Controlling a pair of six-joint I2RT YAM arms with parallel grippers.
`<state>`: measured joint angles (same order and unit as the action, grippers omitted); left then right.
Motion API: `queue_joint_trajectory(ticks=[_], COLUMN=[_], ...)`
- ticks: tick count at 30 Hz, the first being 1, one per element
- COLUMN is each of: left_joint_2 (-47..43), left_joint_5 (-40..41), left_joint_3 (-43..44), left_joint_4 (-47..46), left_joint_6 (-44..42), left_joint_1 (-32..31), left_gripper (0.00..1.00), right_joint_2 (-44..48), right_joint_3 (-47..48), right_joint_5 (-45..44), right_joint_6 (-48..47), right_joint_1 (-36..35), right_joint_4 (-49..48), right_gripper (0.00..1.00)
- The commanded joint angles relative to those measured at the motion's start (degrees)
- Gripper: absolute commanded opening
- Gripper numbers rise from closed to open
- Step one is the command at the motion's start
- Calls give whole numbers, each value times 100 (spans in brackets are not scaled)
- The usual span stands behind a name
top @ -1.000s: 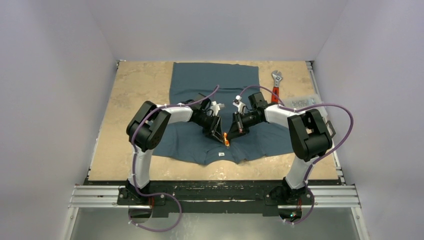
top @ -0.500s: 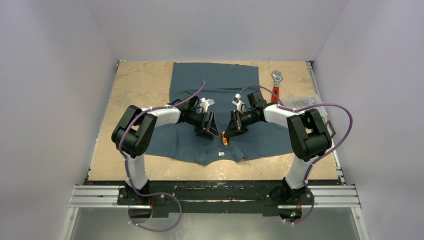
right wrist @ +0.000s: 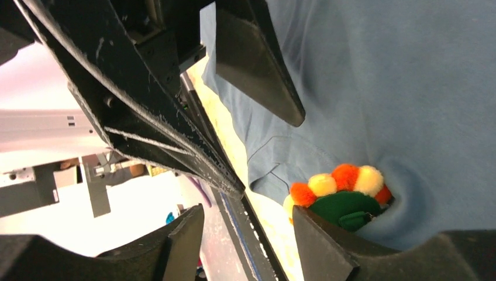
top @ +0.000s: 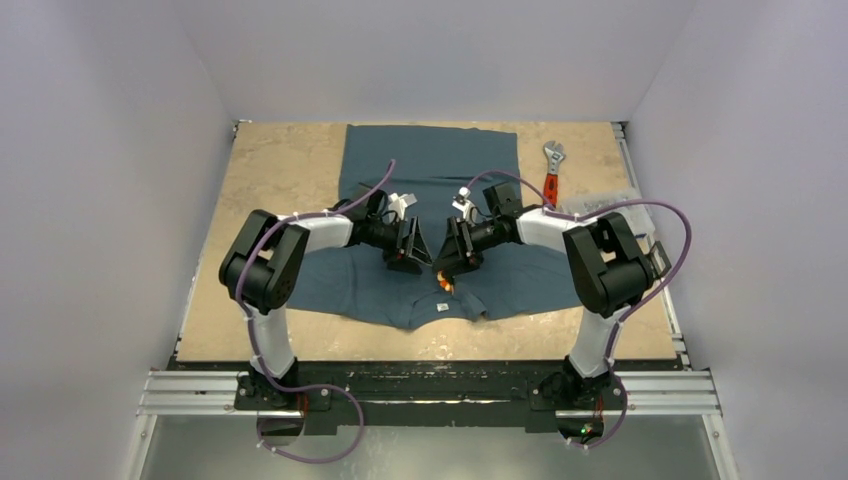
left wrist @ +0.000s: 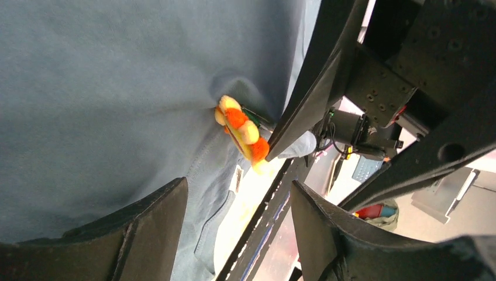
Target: Remove the brooch from the garment
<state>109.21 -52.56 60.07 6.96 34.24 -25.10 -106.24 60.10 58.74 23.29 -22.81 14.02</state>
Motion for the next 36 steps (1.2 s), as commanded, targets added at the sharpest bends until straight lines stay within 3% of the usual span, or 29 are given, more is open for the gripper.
queue_joint_trajectory(ticks=[1,9,18,27,30,36], left_joint_2=[-111,51,264,-35,-27,100], left_joint_5=[-185,-92,-79,-46,-78,-132], left_joint_3=[-52,-81,76,-57,-113,-40], left_joint_4=[-301,-297,-247,-222,-365,-590], left_joint_6=[132,145,113,86,162,299], left_joint_1=[67,67,67,84,84,23], left_gripper=[64,56,46,43,41,35], right_joint_2=[-133,-298,-183,558,559,609], right_joint_3=[177,265,413,662,657,543], right_joint_5=[93,31,5,-1912,-2158,-2475], right_joint_6=[216,441,184,-815,-1114,-1439], right_joint_1=[-85,-149,-163,-144,-123,47], right_joint_4=[-371,-629,-287,957,1325,1630], right_gripper=[65,75,74,68,65,45])
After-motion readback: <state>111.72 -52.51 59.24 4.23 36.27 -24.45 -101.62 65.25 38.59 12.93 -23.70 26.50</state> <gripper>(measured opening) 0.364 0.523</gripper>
